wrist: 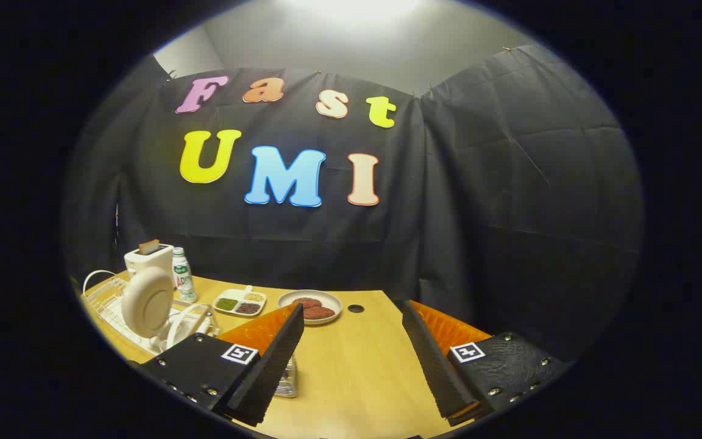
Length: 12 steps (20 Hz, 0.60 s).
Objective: Take the plate from the dish rack, then take the spoon from the basket and place it into the plate.
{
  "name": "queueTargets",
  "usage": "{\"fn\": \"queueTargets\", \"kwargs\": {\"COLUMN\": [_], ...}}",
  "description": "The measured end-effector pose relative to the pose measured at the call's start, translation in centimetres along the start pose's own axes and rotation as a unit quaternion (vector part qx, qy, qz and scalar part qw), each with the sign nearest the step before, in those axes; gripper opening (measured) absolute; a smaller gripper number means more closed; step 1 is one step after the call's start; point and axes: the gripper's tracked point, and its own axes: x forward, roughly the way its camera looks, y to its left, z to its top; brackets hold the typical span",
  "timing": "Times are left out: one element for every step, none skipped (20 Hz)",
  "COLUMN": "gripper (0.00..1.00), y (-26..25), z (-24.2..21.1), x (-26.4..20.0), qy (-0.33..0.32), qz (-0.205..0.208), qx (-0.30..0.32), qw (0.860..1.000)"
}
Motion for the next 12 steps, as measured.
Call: {"fn": "queueTargets", "kwargs": {"gripper": [0.99, 0.99, 0.99, 0.99, 0.99, 0.99, 0.99, 0.99, 0.99, 0.99, 0.97, 0.92], "y": [1.7, 3.6, 5.5, 7.5, 9.4, 11.3, 13.2, 15.1, 16.9, 18.4, 20.1, 21.6], "z": [0.4, 0.9, 1.3, 1.7, 2.0, 2.3, 2.4, 2.6, 2.6, 2.7, 2.5, 2.5], "x": [-0.5, -1.1, -1.5, -1.9, -2.2, -2.5, -2.8, -3.1, -3.2, -3.3, -3.3, -3.3], "qy": [0.001, 0.002, 0.004, 0.006, 0.008, 0.009, 0.01, 0.011, 0.013, 0.015, 0.02, 0.025], "qz": [0.01, 0.023, 0.037, 0.05, 0.064, 0.077, 0.089, 0.102, 0.112, 0.12, 0.128, 0.132], "qx": [0.0, -0.001, -0.001, -0.002, -0.003, -0.003, -0.004, -0.005, -0.006, -0.005, -0.004, -0.004], "qw": [1.0, 1.0, 0.999, 0.999, 0.998, 0.997, 0.996, 0.995, 0.994, 0.993, 0.992, 0.991]}}
